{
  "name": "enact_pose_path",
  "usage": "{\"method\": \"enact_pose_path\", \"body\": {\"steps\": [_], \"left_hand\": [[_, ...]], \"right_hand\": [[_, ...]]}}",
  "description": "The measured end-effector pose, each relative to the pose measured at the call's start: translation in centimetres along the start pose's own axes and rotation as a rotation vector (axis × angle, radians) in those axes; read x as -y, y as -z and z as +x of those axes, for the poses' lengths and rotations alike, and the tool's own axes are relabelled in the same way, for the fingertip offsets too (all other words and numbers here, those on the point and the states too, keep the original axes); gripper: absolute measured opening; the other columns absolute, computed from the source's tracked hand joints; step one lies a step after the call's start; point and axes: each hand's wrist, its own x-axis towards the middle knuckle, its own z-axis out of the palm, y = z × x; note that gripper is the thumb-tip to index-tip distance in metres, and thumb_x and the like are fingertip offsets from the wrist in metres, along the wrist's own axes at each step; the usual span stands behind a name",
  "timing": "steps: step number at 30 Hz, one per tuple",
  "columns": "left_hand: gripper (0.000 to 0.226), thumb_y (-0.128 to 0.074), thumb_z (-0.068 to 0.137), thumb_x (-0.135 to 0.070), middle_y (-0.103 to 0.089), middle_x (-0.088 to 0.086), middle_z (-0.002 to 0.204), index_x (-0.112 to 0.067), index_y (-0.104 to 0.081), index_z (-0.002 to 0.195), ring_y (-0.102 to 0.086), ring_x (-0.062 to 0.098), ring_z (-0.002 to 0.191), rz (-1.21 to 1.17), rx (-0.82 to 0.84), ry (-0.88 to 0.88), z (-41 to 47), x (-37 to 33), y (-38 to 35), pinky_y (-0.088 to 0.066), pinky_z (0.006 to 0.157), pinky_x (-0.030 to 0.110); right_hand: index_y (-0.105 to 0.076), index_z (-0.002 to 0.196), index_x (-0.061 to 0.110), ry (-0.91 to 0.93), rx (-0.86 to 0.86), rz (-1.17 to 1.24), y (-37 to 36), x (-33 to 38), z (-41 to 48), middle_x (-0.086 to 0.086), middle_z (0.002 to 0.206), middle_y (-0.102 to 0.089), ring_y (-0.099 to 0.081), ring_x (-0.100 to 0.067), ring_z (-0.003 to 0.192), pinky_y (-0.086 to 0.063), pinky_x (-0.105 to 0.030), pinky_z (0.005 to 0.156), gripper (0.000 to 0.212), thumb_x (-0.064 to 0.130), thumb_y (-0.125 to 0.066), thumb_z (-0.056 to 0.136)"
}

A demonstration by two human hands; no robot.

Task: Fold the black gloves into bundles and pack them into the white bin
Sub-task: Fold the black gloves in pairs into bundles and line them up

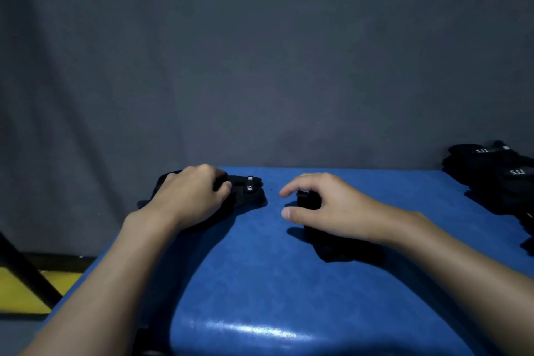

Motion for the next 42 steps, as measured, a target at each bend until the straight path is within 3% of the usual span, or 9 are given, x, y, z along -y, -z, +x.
{"method": "enact_pose_path", "body": {"steps": [7,14,19,22,28,32,35,38,42], "left_hand": [[0.033,-0.056,0.095,-0.032,-0.070,-0.002,0.122,-0.021,-0.068,0.123,-0.063,0.022,0.117,-0.259,-0.370,-0.038,-0.2,-0.1,1.6,-0.049,0.099,0.044],[0.024,-0.068,0.092,-0.009,-0.072,-0.011,0.099,-0.017,-0.072,0.114,-0.068,-0.008,0.089,-0.984,-0.628,-0.153,-1.0,-1.4,3.7,-0.051,0.077,0.011],[0.023,-0.067,0.091,-0.003,-0.076,-0.009,0.088,-0.021,-0.074,0.104,-0.069,0.001,0.077,-1.325,-0.499,-0.159,-1.4,-2.4,3.8,-0.052,0.065,0.016],[0.022,-0.062,0.095,-0.005,-0.075,-0.008,0.083,-0.022,-0.074,0.100,-0.069,0.005,0.079,-1.423,-0.377,-0.122,-1.6,-3.2,3.8,-0.051,0.059,0.017],[0.025,-0.066,0.091,-0.026,-0.071,0.019,0.113,-0.025,-0.073,0.115,-0.067,0.033,0.112,-1.379,-0.169,-0.173,-1.8,-3.2,3.3,-0.050,0.098,0.050],[0.053,-0.075,0.083,-0.021,-0.075,0.004,0.108,-0.034,-0.058,0.132,-0.071,0.017,0.103,-1.248,-0.020,-0.269,-2.4,-3.6,3.1,-0.056,0.089,0.030],[0.064,-0.070,0.088,0.001,-0.076,0.004,0.096,-0.034,-0.049,0.138,-0.071,0.016,0.092,-1.170,-0.056,-0.270,-2.2,-4.2,2.5,-0.058,0.089,0.033],[0.057,-0.067,0.088,0.006,-0.077,0.008,0.092,-0.027,-0.053,0.133,-0.071,0.018,0.088,-1.131,-0.110,-0.269,-2.2,-4.9,2.2,-0.058,0.090,0.040],[0.047,-0.067,0.088,0.006,-0.077,0.009,0.089,-0.021,-0.060,0.125,-0.072,0.015,0.083,-1.119,-0.053,-0.346,-2.6,-6.2,2.3,-0.060,0.076,0.029]], "right_hand": [[-0.064,0.114,0.029,0.099,-0.060,0.102,-0.4,2.9,2.1,0.021,0.115,-0.063,-0.052,0.007,0.114,-0.038,-0.014,0.099,0.026,0.035,-0.067,0.088],[-0.046,0.136,0.027,0.118,-0.228,0.266,0.0,4.5,4.0,0.006,0.127,-0.058,-0.053,-0.004,0.121,-0.040,-0.025,0.102,0.053,0.032,-0.067,0.089],[-0.038,0.142,0.029,0.128,-0.288,0.440,1.0,5.0,3.8,0.006,0.126,-0.057,-0.054,-0.004,0.119,-0.043,-0.027,0.105,0.064,0.028,-0.070,0.087],[-0.052,0.133,0.025,0.149,-0.302,0.449,1.6,4.9,3.3,0.007,0.100,-0.064,-0.061,-0.003,0.094,-0.048,-0.024,0.091,0.052,0.020,-0.074,0.085],[-0.067,0.091,0.006,0.141,-0.317,0.524,2.4,4.6,1.7,-0.005,0.076,-0.062,-0.058,-0.013,0.069,-0.049,-0.031,0.067,0.008,0.012,-0.070,0.087],[-0.067,0.088,0.006,0.113,-0.420,0.540,2.9,4.1,0.5,-0.003,0.073,-0.062,-0.058,-0.012,0.067,-0.050,-0.030,0.064,0.007,0.012,-0.070,0.087],[-0.066,0.088,0.008,0.064,-0.424,0.555,3.3,3.4,-0.6,-0.002,0.075,-0.064,-0.060,-0.011,0.068,-0.051,-0.028,0.067,0.007,0.012,-0.072,0.085],[-0.061,0.102,0.019,0.030,-0.346,0.517,4.1,2.8,-1.7,0.004,0.095,-0.071,-0.067,-0.008,0.083,-0.051,-0.019,0.075,0.028,0.011,-0.076,0.079],[-0.047,0.130,0.031,0.078,-0.198,0.586,5.0,3.0,-2.8,-0.004,0.104,-0.067,-0.065,-0.018,0.077,-0.056,-0.035,0.080,0.063,0.007,-0.076,0.079]]}}
